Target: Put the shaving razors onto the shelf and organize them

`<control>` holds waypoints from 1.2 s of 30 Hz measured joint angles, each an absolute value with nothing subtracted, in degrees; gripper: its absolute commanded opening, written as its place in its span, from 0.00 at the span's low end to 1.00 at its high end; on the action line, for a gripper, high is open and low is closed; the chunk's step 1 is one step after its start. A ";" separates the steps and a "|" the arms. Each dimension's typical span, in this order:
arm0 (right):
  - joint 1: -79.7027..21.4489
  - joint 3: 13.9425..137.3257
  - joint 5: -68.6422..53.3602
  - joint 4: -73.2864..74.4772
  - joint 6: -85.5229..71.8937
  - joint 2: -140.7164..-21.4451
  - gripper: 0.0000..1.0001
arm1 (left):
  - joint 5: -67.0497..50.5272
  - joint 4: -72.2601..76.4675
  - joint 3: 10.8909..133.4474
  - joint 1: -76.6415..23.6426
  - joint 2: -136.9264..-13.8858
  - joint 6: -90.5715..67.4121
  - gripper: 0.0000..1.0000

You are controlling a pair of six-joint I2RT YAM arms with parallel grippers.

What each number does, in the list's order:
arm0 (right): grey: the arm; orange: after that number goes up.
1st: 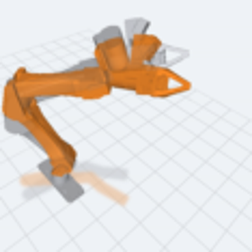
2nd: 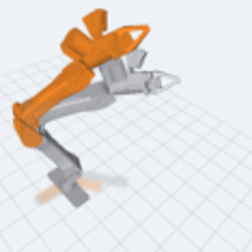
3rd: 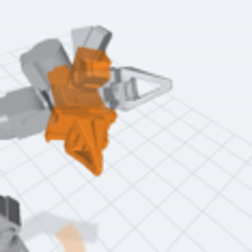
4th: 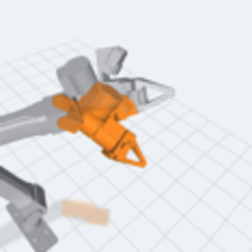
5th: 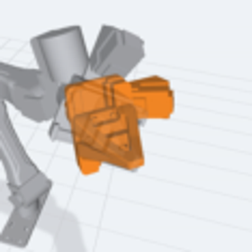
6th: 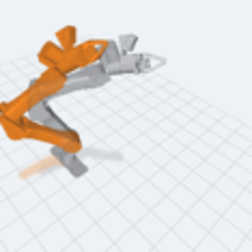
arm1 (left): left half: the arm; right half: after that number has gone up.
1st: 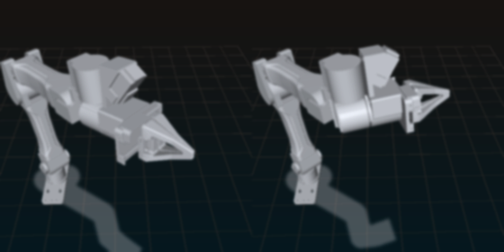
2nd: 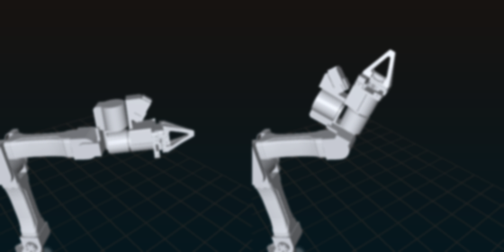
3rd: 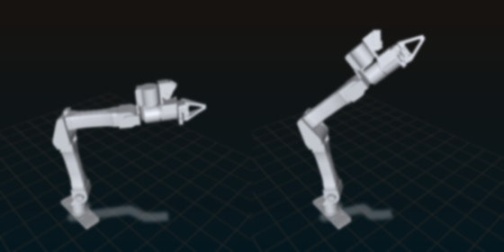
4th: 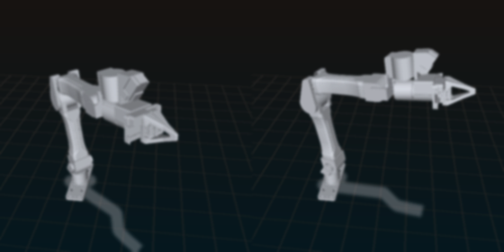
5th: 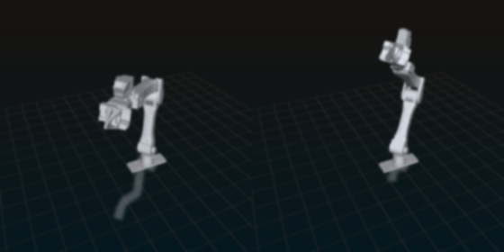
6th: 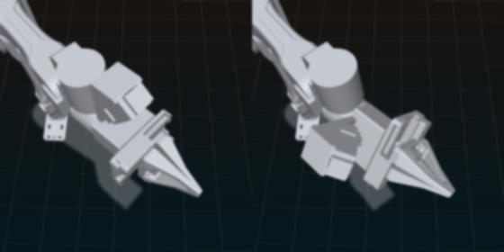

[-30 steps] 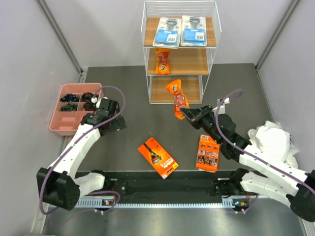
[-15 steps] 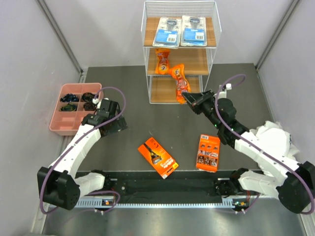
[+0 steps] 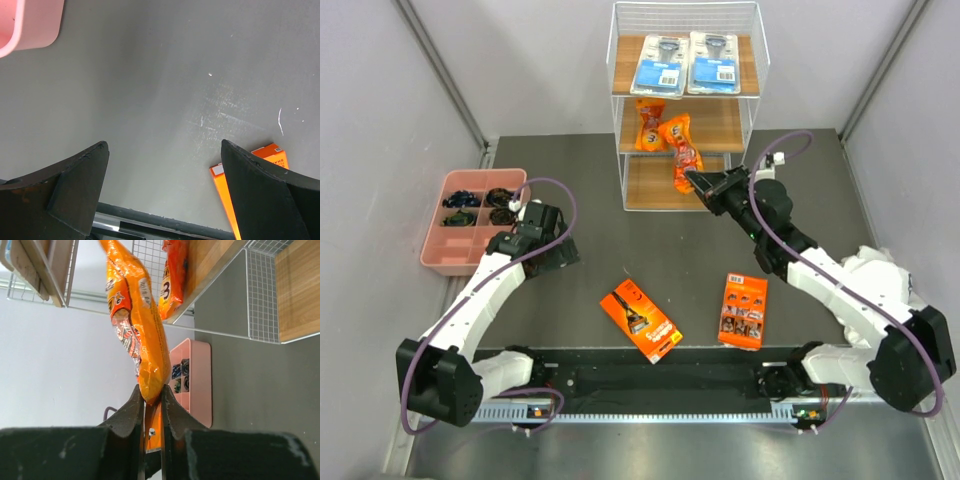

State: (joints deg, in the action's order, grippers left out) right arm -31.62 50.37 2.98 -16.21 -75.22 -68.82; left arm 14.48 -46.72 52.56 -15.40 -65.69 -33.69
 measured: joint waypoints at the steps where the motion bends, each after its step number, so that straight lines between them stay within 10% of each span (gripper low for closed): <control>1: -31.55 50.63 2.98 -16.21 -75.22 -69.30 0.00 | 14.39 -46.72 52.56 -15.40 -65.69 -33.69 0.98; 36: -26.79 67.07 2.72 -12.91 -76.38 -86.13 0.00 | 13.67 -46.50 51.27 -15.40 -65.67 -33.04 0.98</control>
State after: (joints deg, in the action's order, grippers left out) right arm -26.79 67.07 2.72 -12.91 -76.38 -86.13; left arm 13.67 -46.50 51.27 -15.40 -65.67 -33.04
